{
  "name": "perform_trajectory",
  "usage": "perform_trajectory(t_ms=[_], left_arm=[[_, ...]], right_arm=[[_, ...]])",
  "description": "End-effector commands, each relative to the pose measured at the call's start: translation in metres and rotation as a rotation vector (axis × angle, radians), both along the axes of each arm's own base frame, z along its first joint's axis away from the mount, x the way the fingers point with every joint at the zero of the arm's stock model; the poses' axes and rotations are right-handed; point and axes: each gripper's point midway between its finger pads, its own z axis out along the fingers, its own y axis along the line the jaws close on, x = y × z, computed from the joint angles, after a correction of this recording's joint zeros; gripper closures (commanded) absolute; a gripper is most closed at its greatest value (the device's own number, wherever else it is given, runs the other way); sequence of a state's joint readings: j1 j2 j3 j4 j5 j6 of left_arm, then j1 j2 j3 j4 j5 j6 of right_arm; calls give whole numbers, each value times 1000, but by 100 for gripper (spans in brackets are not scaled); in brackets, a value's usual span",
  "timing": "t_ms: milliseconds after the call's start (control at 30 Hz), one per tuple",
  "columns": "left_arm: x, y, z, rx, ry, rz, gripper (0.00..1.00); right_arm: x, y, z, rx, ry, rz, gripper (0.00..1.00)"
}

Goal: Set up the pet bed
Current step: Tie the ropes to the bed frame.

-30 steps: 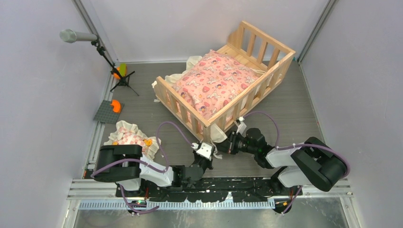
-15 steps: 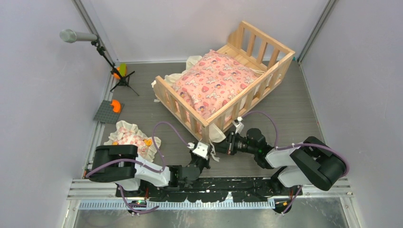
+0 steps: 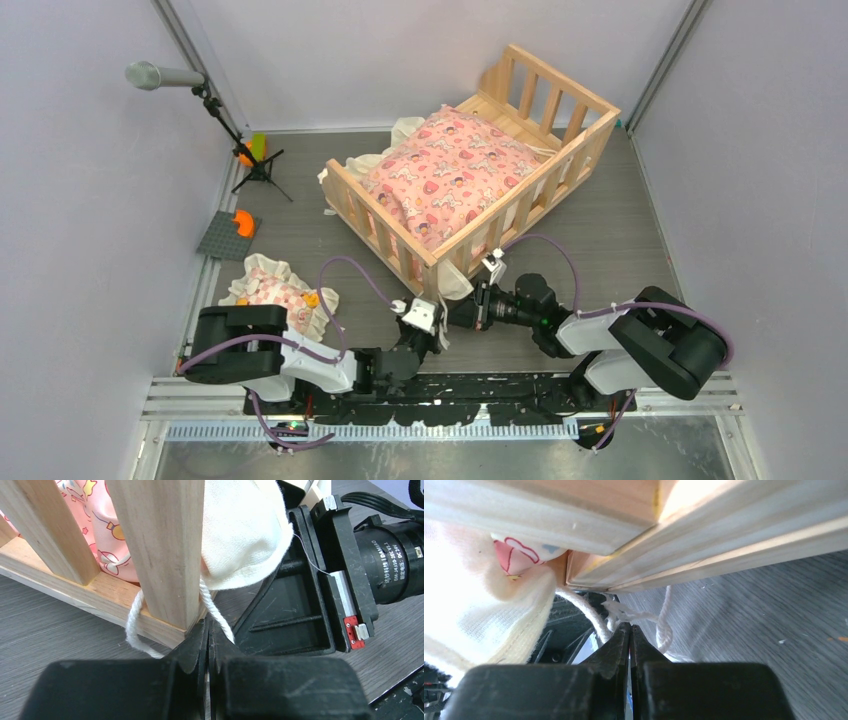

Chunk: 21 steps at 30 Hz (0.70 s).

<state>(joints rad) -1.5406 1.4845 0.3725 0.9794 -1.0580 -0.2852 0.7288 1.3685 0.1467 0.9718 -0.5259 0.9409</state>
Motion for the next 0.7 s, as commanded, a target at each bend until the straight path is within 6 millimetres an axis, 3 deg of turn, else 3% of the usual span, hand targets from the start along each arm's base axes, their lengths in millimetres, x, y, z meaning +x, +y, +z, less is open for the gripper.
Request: perform_trajectory(t_ms=[0,300,667], left_arm=[[4,9,13,-51,-8,62,100],[5,7,14,-45,-12,61,100],[3,0,14,-47,-10,39,100]], right_arm=[[0,11,22,57,-106,48,93],[-3,13,20,36,-127,52,86],[5,5,27,-28,-225,-14,62]])
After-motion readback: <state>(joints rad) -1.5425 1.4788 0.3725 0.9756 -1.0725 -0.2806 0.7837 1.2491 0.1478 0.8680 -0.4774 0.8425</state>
